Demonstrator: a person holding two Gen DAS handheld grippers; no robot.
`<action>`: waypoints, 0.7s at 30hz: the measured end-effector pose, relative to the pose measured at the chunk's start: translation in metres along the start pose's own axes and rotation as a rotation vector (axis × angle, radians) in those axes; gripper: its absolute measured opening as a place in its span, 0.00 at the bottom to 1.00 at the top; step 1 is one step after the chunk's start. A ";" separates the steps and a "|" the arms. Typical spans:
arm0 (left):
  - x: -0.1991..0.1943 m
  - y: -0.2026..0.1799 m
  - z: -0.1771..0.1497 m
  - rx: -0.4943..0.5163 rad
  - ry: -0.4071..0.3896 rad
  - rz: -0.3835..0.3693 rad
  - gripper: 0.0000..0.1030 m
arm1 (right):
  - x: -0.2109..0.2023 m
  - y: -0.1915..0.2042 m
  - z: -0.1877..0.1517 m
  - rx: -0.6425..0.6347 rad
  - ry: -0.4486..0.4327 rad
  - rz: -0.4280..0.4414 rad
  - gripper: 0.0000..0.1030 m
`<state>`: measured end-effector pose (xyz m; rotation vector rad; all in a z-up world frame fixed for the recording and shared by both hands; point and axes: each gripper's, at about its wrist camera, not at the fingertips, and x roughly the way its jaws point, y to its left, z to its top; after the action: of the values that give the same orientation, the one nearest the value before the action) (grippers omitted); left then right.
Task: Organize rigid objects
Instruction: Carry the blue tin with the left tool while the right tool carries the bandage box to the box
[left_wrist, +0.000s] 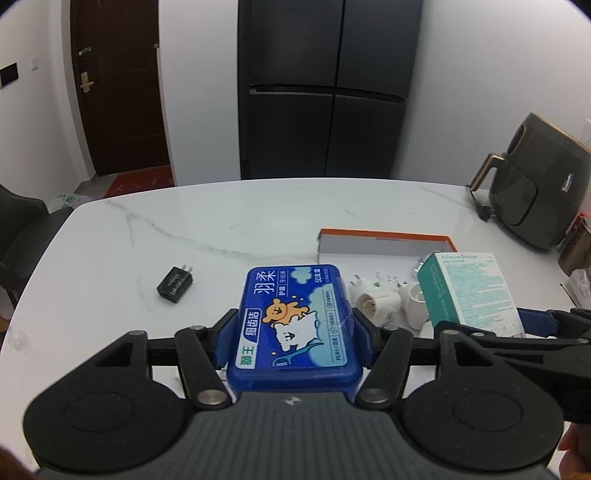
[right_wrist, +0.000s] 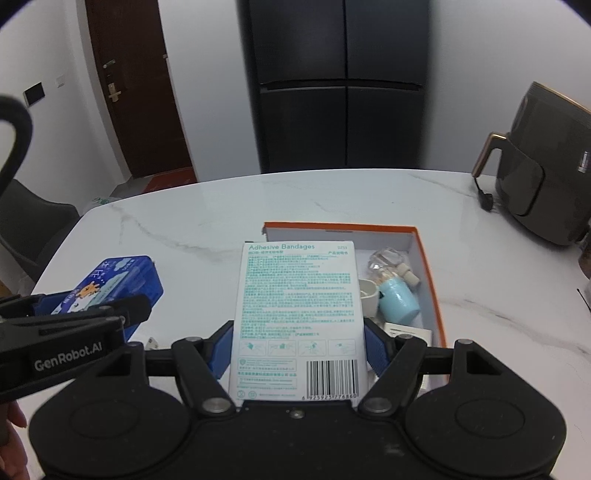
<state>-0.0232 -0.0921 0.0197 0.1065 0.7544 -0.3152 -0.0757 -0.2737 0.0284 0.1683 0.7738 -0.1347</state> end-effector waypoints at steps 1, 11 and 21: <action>-0.001 -0.003 0.000 0.003 0.000 -0.006 0.61 | -0.001 -0.002 -0.001 0.004 0.000 -0.003 0.81; -0.005 -0.027 -0.002 0.044 -0.003 -0.044 0.61 | -0.014 -0.024 -0.008 0.040 -0.007 -0.042 0.82; -0.006 -0.047 -0.002 0.076 -0.009 -0.078 0.61 | -0.021 -0.046 -0.009 0.078 -0.018 -0.076 0.81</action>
<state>-0.0432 -0.1349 0.0230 0.1479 0.7391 -0.4182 -0.1051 -0.3152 0.0322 0.2108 0.7573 -0.2386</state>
